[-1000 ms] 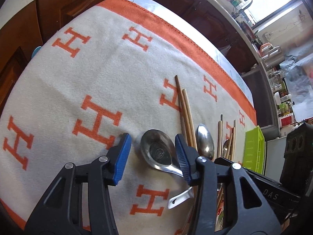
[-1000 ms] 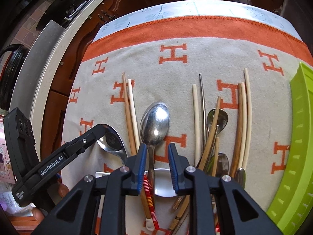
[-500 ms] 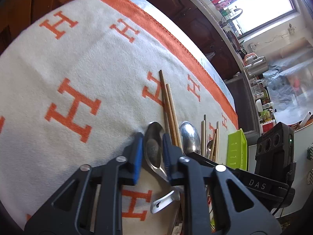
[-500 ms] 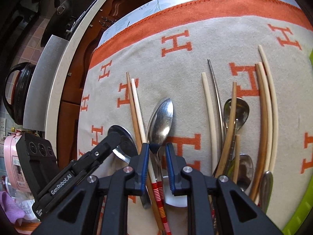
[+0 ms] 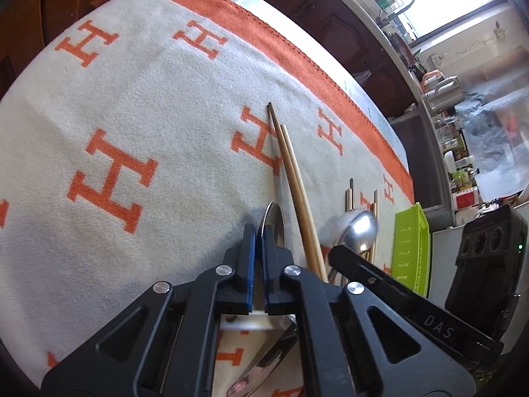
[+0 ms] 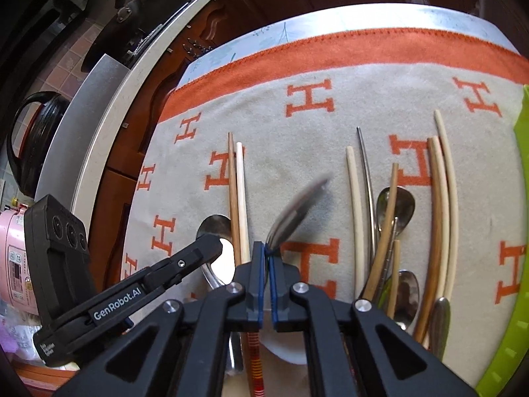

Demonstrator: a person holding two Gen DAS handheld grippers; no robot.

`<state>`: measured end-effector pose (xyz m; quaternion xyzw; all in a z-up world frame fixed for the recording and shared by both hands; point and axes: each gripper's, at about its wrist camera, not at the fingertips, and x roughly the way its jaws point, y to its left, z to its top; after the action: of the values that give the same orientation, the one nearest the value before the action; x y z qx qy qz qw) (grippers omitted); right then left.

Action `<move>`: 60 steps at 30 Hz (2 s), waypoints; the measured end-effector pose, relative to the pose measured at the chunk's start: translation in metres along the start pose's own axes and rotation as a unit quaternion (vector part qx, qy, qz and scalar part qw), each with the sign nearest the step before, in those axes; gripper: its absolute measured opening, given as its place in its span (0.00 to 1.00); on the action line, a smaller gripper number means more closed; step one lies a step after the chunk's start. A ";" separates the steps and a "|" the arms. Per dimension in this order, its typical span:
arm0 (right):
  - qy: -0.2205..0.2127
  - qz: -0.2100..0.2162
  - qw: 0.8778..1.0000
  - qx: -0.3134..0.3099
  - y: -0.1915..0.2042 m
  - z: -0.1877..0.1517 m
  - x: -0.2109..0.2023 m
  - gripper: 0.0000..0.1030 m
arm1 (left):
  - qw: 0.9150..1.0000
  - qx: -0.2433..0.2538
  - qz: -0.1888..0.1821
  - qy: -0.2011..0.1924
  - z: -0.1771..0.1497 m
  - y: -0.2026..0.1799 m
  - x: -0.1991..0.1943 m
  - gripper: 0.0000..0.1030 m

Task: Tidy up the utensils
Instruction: 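Grasp a steel spoon with the left tool while the right tool grasps another steel spoon, then carry the spoons into the green tray and open the left tool while the right tool releases its spoon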

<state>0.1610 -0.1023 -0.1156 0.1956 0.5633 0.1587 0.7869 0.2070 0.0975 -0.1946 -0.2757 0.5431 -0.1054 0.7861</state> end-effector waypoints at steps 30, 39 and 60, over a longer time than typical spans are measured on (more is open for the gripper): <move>-0.134 -0.055 0.984 -0.102 -0.037 -0.051 -0.180 0.02 | 0.985 0.162 -0.058 -0.015 -0.072 -0.149 -0.128 0.01; -0.135 -0.148 0.974 -0.106 -0.102 -0.059 -0.228 0.02 | 0.965 0.249 -0.073 0.034 -0.119 -0.260 -0.087 0.01; -0.015 -0.143 0.985 -0.100 -0.160 -0.047 -0.132 0.04 | 0.950 0.305 0.029 0.056 -0.139 -0.271 0.028 0.03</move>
<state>0.0798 -0.2975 -0.0982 0.0360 0.5550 0.0967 0.8254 0.1269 -0.1835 -0.1049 -0.0002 0.5357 -0.2588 0.8038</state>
